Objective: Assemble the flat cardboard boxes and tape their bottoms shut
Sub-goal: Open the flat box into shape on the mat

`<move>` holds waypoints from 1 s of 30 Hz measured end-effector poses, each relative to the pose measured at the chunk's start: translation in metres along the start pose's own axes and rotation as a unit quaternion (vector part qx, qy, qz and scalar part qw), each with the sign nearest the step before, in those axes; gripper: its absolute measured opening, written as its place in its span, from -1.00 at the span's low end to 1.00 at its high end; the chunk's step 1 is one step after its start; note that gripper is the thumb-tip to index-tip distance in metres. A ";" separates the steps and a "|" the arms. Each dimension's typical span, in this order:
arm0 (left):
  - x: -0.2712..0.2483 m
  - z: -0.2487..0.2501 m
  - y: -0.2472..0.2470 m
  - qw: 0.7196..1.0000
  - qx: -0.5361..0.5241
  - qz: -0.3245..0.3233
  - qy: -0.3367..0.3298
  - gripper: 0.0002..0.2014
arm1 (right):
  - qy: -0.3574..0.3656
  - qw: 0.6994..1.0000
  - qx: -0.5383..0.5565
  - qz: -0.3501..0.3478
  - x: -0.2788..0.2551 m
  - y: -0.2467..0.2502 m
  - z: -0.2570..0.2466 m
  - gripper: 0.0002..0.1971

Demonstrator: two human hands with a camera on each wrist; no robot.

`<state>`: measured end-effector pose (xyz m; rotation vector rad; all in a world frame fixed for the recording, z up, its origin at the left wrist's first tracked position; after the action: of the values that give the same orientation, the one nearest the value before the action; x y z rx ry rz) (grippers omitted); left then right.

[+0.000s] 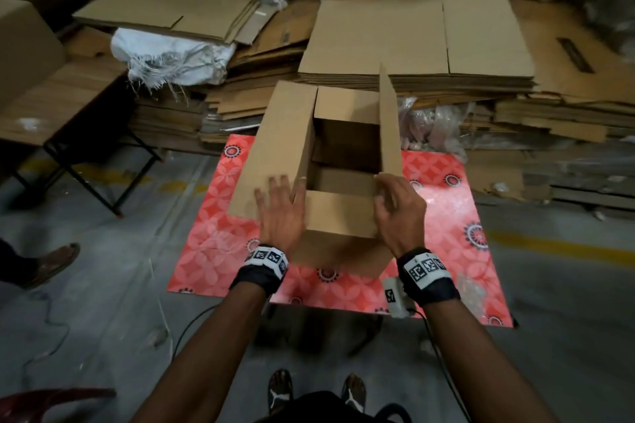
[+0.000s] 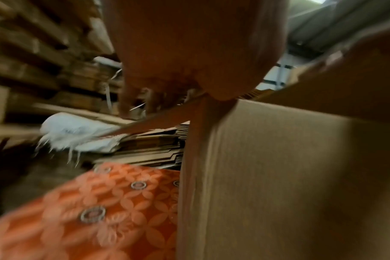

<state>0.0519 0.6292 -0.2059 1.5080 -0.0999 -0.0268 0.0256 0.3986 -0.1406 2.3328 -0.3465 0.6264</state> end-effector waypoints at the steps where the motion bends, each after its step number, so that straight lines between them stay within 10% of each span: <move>1: 0.000 0.011 0.003 0.999 0.015 0.009 -0.039 -0.30 | 0.003 0.999 -0.019 0.034 -0.001 0.004 0.002 -0.65; 10: 0.002 0.033 -0.022 0.993 -0.057 0.010 -0.101 -0.37 | -0.115 0.920 -0.370 0.062 -0.030 0.038 0.048 -0.64; 16: 0.005 0.032 -0.023 0.993 -0.057 0.012 -0.107 -0.34 | -0.312 0.921 -0.229 -0.038 -0.068 0.017 0.083 -0.66; 20: 0.004 0.026 -0.022 0.984 -0.043 0.005 -0.172 -0.16 | -0.312 0.949 -0.028 -0.043 -0.082 0.004 0.085 -0.59; 30: 0.032 -0.038 -0.016 0.931 0.006 0.011 -0.365 -0.40 | -0.153 0.934 -0.171 -0.274 -0.044 0.011 0.067 -0.29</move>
<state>0.0877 0.6635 -0.2221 1.4420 -0.7144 -0.5713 0.0071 0.3481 -0.2014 2.0451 0.0673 -0.0701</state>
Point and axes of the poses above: each hand's wrist, its own x-axis towards the middle knuckle, its own y-axis out of the back of the hand, z = x × y, the point moved 1 cm from there along x, towards the middle knuckle, and after that the axes turned 3 degrees about -z, right-handed, at the moved point
